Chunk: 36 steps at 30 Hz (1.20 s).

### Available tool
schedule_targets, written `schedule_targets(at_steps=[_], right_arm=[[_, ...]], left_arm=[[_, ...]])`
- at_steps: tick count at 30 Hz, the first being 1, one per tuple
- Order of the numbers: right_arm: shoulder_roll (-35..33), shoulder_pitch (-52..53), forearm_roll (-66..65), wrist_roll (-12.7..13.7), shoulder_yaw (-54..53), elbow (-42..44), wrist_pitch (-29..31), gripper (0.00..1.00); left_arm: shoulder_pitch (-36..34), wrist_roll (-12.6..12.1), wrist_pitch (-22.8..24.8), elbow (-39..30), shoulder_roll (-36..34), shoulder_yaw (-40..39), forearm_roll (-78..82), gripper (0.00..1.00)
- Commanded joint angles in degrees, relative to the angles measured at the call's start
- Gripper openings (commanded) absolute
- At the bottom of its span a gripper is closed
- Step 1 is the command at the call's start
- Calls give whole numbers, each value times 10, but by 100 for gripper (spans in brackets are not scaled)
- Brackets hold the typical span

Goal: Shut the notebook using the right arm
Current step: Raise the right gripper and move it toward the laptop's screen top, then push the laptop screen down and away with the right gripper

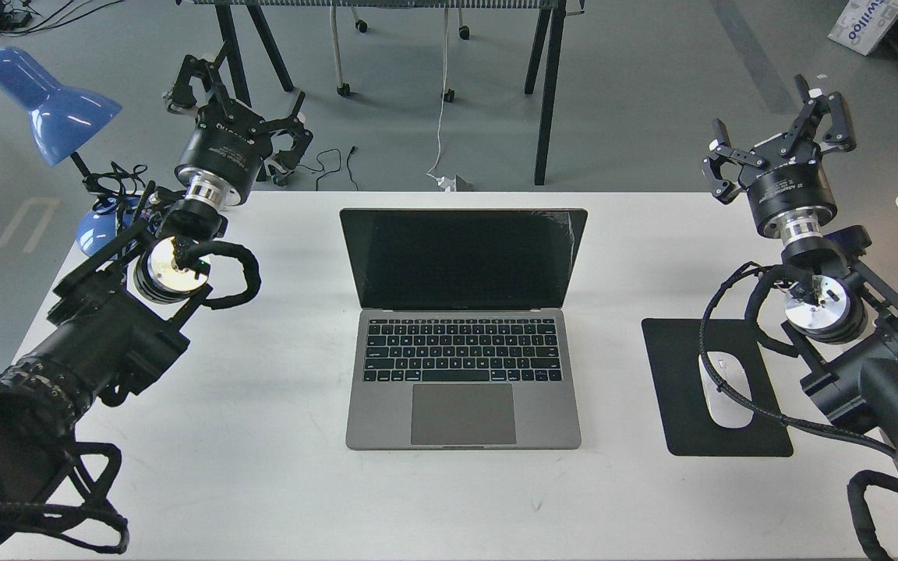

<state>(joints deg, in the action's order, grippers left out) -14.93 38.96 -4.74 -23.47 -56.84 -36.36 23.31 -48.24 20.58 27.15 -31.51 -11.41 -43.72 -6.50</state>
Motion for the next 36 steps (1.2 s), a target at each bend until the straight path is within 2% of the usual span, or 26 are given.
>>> schedule_targets(at_steps=[1,10,17,24,36], right_arm=[[-1,2,0,0,22,-9,5,100],[3,18,-4,0,37,0,-3,100],[43,71,-4,11,126,24,-34,100],[69,74,-5,19,146,31,-31,100],[62,43,-4,19,213,-28,-25,100]], left_arm=[[1,0,0,0,0,0,0,100],[1,0,3,0,-1,0,0,100],[1,0,4,0,0,0,1,100],[0,0,4,0,0,1,1,100],[0,0,4,0,0,1,1,100]])
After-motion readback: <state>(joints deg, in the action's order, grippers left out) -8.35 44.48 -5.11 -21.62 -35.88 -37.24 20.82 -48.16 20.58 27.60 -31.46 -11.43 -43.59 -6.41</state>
